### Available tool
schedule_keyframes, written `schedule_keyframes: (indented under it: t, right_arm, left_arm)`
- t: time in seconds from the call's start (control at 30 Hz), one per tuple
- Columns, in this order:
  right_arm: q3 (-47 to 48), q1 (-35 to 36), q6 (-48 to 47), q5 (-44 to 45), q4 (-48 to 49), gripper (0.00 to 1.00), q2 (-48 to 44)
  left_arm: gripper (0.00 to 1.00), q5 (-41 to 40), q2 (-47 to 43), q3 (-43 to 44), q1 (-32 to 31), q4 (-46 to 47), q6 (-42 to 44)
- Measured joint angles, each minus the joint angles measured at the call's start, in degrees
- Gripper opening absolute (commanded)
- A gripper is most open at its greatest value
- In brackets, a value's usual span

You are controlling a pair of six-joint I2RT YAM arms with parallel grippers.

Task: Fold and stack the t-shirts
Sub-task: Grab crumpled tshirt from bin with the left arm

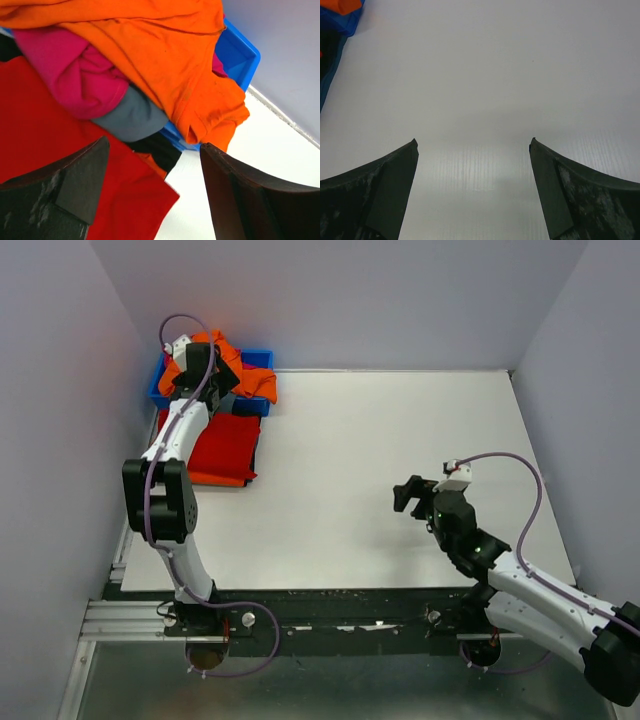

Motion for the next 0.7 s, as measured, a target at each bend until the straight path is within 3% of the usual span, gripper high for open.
schedule_keyframes:
  t: [0.27,0.37,0.6,0.7]
  right_arm:
    - [0.0,0.0,0.0,0.0,-0.07,1.0,0.68]
    - [0.0,0.0,0.0,0.0,-0.07,1.0,1.2]
    - [0.0,0.0,0.0,0.02,-0.09,1.0,2.49]
    - [0.02,0.0,0.0,0.07,-0.11,1.0,2.56]
  left_arm:
    - [0.82,3.8,14.56,13.7,0.44,-2.78,-1.11]
    - [0.75,4.22,18.27,17.81,0.55,-4.02,-2.03]
    - [0.02,4.7,22.51,21.42,1.22,-4.5,-5.14]
    - [0.0,5.29,23.45,23.06,1.86,-4.55,-5.57]
